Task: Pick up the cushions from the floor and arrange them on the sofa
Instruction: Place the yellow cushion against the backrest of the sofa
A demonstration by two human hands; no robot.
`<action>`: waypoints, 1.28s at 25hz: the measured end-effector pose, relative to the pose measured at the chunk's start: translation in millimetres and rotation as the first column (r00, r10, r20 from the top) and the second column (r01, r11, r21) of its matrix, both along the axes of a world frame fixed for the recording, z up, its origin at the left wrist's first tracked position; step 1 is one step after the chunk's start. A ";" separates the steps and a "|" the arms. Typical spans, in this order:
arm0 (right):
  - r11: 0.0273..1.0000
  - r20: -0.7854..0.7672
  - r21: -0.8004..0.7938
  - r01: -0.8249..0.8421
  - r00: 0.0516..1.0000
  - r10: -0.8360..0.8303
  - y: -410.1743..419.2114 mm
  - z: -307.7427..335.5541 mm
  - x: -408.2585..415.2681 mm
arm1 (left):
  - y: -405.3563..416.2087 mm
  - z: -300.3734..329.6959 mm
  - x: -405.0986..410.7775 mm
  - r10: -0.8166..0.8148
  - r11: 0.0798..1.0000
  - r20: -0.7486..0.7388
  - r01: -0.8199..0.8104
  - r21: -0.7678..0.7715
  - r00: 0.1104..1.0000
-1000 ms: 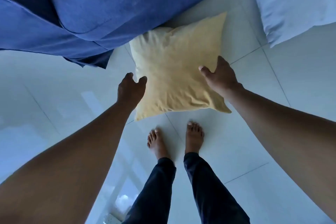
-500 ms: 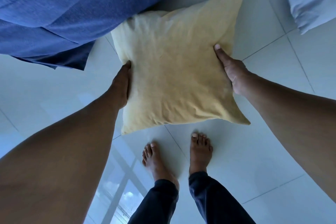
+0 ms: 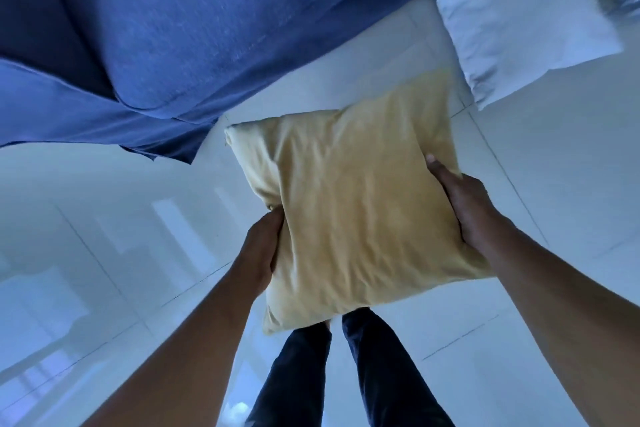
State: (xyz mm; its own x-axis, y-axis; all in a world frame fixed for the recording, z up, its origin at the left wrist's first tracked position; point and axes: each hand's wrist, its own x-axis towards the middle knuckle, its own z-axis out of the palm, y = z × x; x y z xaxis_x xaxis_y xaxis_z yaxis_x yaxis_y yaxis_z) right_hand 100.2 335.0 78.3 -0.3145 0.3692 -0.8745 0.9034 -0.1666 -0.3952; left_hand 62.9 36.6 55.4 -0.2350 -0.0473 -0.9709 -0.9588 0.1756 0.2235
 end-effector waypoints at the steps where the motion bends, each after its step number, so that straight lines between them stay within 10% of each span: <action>1: 1.000 -0.003 0.012 0.004 1.000 -0.004 4.0 24.5 3.8 | -0.7 22.4 6.4 -0.015 1.000 -0.023 0.015 0.018 1.000; 19: 0.997 -0.509 0.056 0.053 0.860 -0.017 3.7 421.2 -25.0 | -11.9 444.0 -52.4 0.029 0.998 -0.541 0.009 0.067 0.840; 32: 0.998 -0.588 -0.057 -0.039 0.808 -0.002 -36.4 447.3 -221.2 | -66.5 486.4 -218.8 0.166 0.986 -0.645 -0.113 0.124 0.746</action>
State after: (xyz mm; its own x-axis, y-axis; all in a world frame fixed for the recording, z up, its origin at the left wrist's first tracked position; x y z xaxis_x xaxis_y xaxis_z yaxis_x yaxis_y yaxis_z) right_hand -121.0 298.6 525.5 -0.7820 0.3091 -0.5412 0.5048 -0.1952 -0.8409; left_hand -156.0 -29.9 541.8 -0.8076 -0.0663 -0.5860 -0.5877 0.0090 0.8090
